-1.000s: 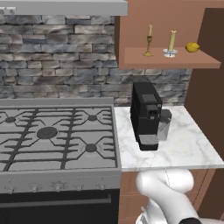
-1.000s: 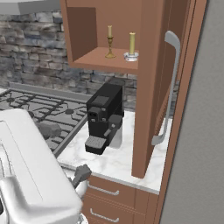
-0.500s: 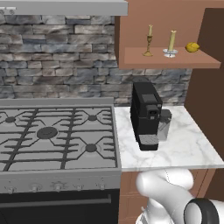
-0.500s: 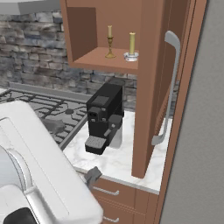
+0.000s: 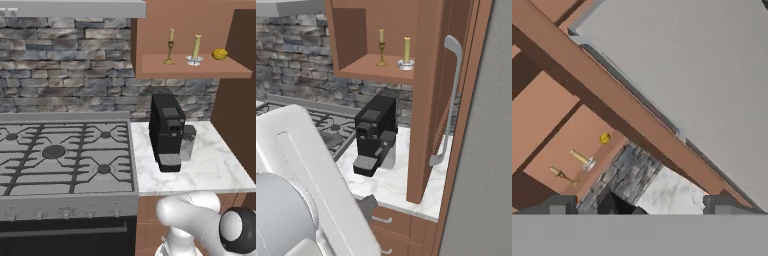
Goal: Pick the candle and candle from the dining table and place them in the open cabinet. Close the cabinet after placing the objects.
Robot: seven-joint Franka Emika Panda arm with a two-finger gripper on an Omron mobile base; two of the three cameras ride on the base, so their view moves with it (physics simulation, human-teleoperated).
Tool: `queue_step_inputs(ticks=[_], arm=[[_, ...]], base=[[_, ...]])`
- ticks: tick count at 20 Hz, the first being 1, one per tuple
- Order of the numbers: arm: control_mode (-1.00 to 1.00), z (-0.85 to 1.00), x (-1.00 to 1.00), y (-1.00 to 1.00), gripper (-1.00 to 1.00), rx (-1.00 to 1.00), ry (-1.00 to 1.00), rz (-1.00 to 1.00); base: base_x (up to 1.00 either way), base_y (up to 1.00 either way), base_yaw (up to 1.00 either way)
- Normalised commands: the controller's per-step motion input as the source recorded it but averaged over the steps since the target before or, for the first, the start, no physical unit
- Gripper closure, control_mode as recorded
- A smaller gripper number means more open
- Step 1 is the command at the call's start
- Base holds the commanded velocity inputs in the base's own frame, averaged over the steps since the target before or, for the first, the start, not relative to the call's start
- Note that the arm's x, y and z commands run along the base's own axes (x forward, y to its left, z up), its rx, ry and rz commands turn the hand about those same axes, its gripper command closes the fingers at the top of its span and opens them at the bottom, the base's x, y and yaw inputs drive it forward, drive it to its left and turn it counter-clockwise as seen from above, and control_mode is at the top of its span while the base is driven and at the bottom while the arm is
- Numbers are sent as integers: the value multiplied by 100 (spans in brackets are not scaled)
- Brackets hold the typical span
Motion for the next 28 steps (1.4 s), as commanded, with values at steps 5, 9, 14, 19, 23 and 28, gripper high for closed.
queue_step_inputs(ticks=[5,9,14,19,23,28], arm=[[-100,-10,5,-12,-100,23,-31,0],[-100,-7,0,-6,-100,21,-36,0],[-100,0,4,-8,-100,27,-6,-10],[-100,0,12,-12,-100,35,0,-12],[-100,-12,7,-12,-100,31,-3,-11],[-100,-10,5,-14,-100,23,-6,-11]], base=[[0,0,0],[0,0,0],[0,0,0],[0,0,0],[0,0,0],[0,0,0]])
